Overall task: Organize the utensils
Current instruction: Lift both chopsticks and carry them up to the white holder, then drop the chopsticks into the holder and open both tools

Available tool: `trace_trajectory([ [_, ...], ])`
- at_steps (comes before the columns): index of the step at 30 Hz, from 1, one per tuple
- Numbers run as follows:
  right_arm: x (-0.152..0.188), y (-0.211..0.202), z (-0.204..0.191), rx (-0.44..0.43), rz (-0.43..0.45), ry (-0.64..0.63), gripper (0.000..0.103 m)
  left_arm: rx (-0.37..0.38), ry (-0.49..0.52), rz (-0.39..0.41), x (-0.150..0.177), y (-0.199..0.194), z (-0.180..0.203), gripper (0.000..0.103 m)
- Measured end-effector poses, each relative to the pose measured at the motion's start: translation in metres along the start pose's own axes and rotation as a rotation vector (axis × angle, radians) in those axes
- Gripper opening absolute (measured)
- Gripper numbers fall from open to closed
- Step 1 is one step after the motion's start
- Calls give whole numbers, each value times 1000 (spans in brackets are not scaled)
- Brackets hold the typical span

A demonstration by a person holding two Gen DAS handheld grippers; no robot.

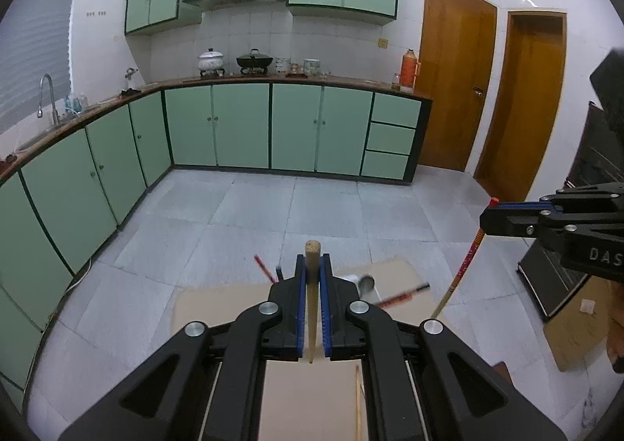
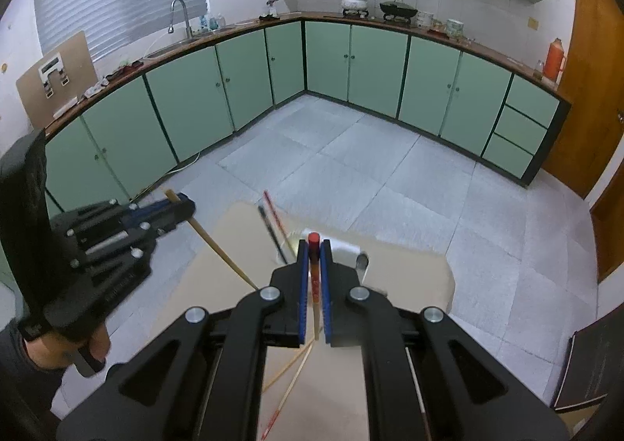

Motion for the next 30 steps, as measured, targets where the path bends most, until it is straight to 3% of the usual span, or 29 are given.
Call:
trace_trajectory([
  [10, -50, 48, 27, 58, 19, 13, 5, -20, -37, 52, -41, 57, -9, 6],
  [20, 3, 119, 61, 45, -75, 81, 8, -6, -49, -60, 20, 125, -11, 7],
  [24, 15, 116, 62, 29, -59, 90, 11, 6, -43, -66, 34, 117, -11, 27],
  [28, 28, 87, 58, 7, 16, 90, 12, -9, -15, -55, 44, 91, -16, 37],
  [30, 37, 68, 56, -2, 62, 88, 18, -16, -11, -52, 52, 74, -19, 44],
])
Point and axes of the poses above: each gripper's, at about its wrist camera, not at the fingertips, and y roughly the way its jaws point, z to its right, x to its underside, the point moved 10 cm from there along y, roughly the way its jaws point, and after that the axes turned 7 degrees about -x, right-handed, at the moved point
